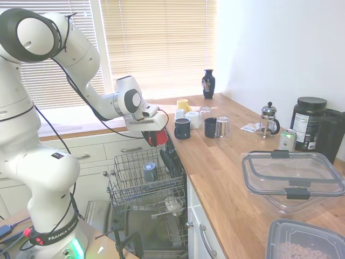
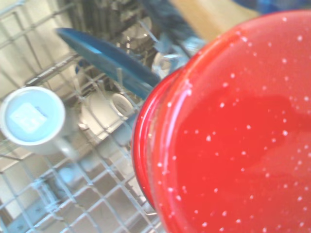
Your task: Move a mug from dishwasher to table
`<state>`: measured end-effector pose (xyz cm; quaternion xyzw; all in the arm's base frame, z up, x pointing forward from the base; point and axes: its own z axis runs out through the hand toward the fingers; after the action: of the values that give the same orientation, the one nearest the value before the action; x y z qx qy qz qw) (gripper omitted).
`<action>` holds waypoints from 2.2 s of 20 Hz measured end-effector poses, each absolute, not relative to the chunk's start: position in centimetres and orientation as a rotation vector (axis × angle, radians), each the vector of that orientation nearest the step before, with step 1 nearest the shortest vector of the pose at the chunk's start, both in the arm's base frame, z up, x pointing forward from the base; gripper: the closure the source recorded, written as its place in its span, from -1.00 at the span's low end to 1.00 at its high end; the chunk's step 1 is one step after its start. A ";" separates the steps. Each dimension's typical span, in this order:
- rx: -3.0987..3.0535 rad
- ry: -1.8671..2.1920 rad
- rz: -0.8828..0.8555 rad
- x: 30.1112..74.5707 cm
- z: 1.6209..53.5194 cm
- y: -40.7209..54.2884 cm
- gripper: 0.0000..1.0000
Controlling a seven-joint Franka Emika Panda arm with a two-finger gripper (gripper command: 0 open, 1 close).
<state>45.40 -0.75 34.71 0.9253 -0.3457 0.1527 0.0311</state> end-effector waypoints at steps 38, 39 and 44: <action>2.732 -1.284 0.155 59.7 33.6 -11.2 -1.00; 2.731 -1.285 0.153 59.7 33.5 -11.2 -1.00; 2.724 -1.295 0.152 59.6 33.6 -11.4 -1.00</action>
<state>59.59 -11.43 33.64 0.9003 -0.4281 0.0501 0.0607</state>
